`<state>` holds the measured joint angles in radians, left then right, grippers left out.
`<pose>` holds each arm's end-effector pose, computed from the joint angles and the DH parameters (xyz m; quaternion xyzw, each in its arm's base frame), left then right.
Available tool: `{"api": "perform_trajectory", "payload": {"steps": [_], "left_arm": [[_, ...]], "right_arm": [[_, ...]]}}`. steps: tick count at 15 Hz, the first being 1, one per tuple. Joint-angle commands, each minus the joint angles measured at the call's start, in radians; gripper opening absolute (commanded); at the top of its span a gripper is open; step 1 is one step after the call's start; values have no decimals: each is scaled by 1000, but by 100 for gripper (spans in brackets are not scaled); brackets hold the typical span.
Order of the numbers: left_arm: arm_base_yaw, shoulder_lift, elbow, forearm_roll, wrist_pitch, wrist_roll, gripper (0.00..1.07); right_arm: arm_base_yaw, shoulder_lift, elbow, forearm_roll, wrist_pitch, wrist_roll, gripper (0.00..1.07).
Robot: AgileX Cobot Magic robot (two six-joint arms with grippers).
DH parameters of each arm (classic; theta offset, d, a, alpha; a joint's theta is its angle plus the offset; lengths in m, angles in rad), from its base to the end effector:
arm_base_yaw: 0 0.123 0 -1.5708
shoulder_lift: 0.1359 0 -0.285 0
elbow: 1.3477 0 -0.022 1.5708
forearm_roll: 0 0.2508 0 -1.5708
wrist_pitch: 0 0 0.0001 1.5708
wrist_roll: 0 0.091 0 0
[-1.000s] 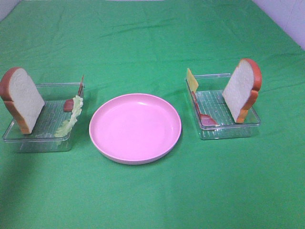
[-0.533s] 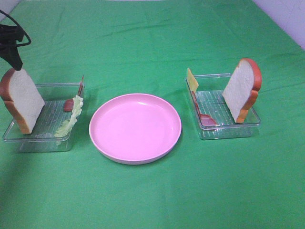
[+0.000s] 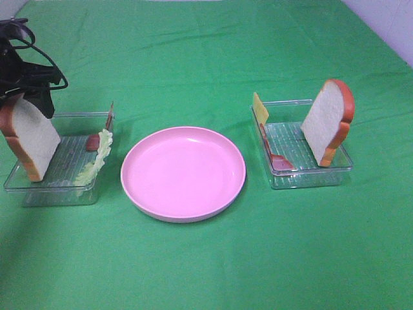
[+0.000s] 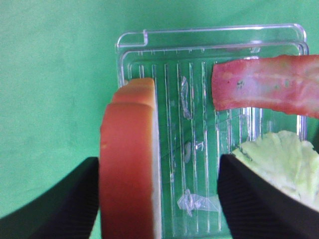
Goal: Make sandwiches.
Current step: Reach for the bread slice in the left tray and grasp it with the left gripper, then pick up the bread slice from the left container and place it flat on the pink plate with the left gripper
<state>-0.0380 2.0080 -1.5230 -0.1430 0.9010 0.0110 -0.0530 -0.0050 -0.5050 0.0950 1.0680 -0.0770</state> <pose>0.4182 -0.0261 0.1986 -0.0121 0.9888 -0.0633 0.1344 -0.0063 0.0079 0.2784 -0.0125 0.8515 0.0134 0.5241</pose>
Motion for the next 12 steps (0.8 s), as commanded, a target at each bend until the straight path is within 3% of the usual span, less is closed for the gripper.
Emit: {"api": "perform_trajectory", "payload": {"steps": [1, 2, 5, 8, 12], "left_arm": [[-7, 0, -7, 3, -8, -2, 39], [-7, 0, -7, 3, -8, -2, 33], [-7, 0, -7, 3, 7, -2, 1], [-7, -3, -39, 1, 77, -2, 0], [-7, -75, -161, 6, 197, 2, 0]], "right_arm": [[-4, -8, -1, -4, -10, 5, 66], [-4, -8, -1, -4, -10, 5, 66], [-4, -8, -1, -4, -10, 5, 66], [-4, -8, -1, -4, -10, 5, 66], [-4, -8, -1, -4, -10, 5, 66]]}}
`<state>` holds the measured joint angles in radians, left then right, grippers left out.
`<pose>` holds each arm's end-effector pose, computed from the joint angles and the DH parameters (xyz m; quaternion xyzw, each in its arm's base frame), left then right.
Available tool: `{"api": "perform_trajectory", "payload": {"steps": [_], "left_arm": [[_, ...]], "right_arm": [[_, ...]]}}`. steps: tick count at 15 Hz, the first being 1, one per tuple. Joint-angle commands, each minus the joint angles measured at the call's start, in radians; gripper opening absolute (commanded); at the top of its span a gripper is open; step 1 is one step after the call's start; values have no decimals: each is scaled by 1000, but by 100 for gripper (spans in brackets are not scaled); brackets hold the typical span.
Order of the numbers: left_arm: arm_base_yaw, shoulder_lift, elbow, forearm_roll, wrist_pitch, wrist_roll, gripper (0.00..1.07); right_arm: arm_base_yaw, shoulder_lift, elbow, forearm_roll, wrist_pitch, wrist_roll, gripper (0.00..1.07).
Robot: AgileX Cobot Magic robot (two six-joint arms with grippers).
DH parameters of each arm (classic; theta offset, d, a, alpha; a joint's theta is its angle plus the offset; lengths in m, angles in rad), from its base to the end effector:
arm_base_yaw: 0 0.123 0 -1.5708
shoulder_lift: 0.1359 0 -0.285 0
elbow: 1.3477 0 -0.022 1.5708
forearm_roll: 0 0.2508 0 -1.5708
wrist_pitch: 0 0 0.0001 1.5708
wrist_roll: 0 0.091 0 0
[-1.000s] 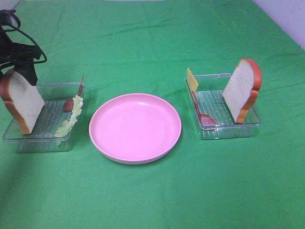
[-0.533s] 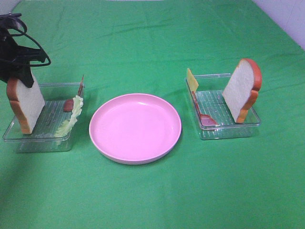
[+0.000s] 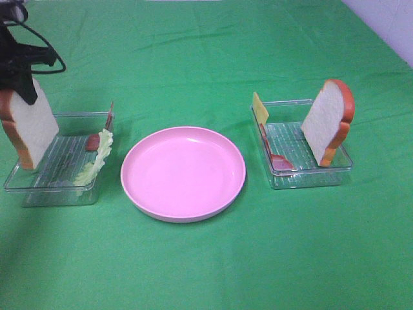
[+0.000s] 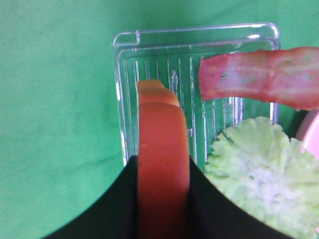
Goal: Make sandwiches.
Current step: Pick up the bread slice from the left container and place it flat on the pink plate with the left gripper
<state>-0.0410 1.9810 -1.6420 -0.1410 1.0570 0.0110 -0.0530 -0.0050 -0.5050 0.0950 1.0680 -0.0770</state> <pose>0.4192 -0.0284 0.2382 -0.0006 0.9893 -0.0673 0.1293 -0.0063 0.0079 0.2784 -0.0125 0.8515 0.0134 0.5241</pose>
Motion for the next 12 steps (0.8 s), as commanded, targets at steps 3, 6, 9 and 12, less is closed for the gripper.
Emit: {"api": "perform_trajectory", "payload": {"steps": [3, 6, 9, 12], "left_arm": [[-4, -140, -106, -7, 79, 1, 0], [-4, -254, -136, -116, 80, 3, 0], [-7, -262, -135, -364, 89, 98, 0], [-67, -225, -134, -511, 81, 166, 0]], "right_arm": [[-4, -8, -1, -4, -10, 5, 66], [-4, -8, -1, -4, -10, 5, 66], [-4, -8, -1, -4, -10, 5, 66], [-4, -8, -1, -4, -10, 5, 66]]}}
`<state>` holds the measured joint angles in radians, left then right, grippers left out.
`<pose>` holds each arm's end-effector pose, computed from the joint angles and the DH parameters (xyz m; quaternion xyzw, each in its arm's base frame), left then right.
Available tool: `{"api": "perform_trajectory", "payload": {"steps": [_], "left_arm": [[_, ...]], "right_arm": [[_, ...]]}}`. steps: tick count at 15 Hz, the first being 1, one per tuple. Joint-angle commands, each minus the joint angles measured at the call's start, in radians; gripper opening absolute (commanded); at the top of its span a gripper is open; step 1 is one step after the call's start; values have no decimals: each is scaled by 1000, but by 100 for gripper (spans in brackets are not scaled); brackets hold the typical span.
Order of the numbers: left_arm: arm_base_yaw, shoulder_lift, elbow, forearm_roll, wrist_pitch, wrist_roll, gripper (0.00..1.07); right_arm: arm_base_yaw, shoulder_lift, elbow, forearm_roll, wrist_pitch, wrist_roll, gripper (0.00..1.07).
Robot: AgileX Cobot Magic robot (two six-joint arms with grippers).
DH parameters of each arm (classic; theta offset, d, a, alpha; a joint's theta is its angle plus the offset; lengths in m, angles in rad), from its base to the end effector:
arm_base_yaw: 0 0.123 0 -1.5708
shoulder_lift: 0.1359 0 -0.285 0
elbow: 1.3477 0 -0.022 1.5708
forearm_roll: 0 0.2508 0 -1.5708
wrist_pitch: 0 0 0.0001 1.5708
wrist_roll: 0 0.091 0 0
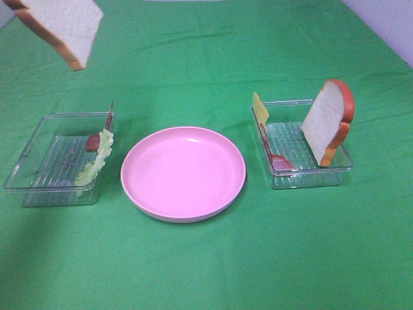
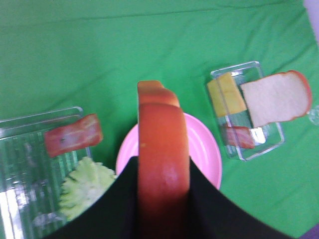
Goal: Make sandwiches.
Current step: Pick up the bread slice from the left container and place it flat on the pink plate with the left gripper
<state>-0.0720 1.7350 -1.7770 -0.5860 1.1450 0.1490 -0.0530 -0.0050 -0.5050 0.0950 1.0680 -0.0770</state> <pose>0.3719 -0.0728 0.3857 0.0591 0.9198 -0.2754 0.2731 -0.0063 0.0079 0.2784 -0.0125 0.8515 0.0134 0.5241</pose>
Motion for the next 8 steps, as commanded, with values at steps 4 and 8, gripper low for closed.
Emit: {"api": "perform_trajectory", "payload": {"steps": [4, 8], "left_arm": [[-180, 128, 3, -81, -47, 37, 0], [-289, 274, 3, -129, -108, 36, 0]], "right_arm": [[-4, -8, -1, -4, -10, 5, 66], [-4, -8, -1, -4, -10, 5, 66]]}}
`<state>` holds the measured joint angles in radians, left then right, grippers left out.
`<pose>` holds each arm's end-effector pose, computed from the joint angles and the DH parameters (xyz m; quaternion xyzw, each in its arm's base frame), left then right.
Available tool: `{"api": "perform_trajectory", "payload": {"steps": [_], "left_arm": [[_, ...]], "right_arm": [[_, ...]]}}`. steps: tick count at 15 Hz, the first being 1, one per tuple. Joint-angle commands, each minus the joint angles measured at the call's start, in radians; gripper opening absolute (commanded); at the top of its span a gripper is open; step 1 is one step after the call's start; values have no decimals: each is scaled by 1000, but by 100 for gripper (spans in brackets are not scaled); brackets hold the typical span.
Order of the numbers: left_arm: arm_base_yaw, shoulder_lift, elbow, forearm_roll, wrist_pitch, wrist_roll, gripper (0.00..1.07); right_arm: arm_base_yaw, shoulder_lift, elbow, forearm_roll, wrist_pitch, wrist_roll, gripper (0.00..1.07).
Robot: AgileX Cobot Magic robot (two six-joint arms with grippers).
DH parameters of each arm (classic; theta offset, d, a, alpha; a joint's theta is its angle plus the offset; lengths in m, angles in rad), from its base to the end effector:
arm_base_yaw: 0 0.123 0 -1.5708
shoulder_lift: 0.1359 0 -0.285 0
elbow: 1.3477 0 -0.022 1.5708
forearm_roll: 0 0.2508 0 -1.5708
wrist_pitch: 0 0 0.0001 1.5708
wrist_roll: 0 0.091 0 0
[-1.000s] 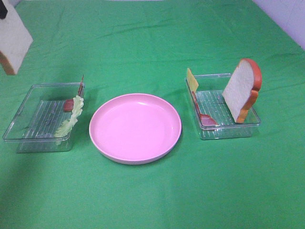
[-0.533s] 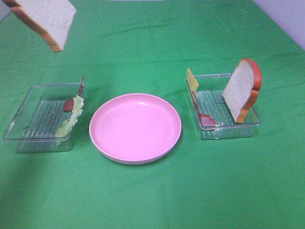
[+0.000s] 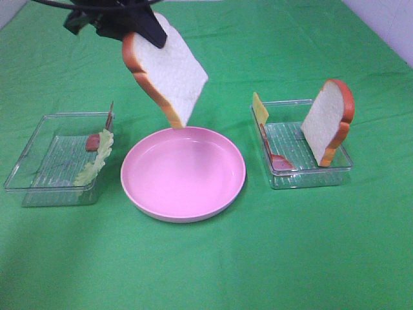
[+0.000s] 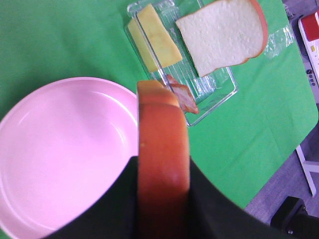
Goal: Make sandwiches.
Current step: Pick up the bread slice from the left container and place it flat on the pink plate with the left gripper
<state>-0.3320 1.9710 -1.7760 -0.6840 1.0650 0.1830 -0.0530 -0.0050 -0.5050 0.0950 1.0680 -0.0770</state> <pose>0.3943 -0.1892 0.2968 0.1372 0.9188 -0.3327 0.1619 -0.0063 0.0079 0.2784 -0.0125 0.8515 0.0134 0.5241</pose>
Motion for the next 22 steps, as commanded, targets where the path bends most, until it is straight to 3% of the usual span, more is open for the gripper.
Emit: {"api": "perform_trajectory", "payload": {"steps": [1, 8, 11, 15, 17, 19, 22], "left_arm": [[-52, 86, 2, -33, -34, 2, 0], [-104, 232, 2, -63, -118, 1, 0], [-104, 273, 2, -58, -103, -48, 0], [-104, 258, 2, -51, -75, -39, 0], [-102, 236, 2, -13, -63, -41, 0], [-102, 207, 2, 96, -7, -137, 0], [-115, 215, 2, 114, -4, -145, 0]], "right_arm": [[-4, -8, -1, -4, -10, 5, 66], [-4, -8, -1, -4, -10, 5, 66], [-4, -8, -1, -4, -10, 5, 66], [-4, -8, -1, -4, -10, 5, 66], [-4, -8, -1, -4, -10, 5, 66], [-4, -8, -1, -4, -10, 5, 66], [-4, -8, -1, -4, -10, 5, 66]]}}
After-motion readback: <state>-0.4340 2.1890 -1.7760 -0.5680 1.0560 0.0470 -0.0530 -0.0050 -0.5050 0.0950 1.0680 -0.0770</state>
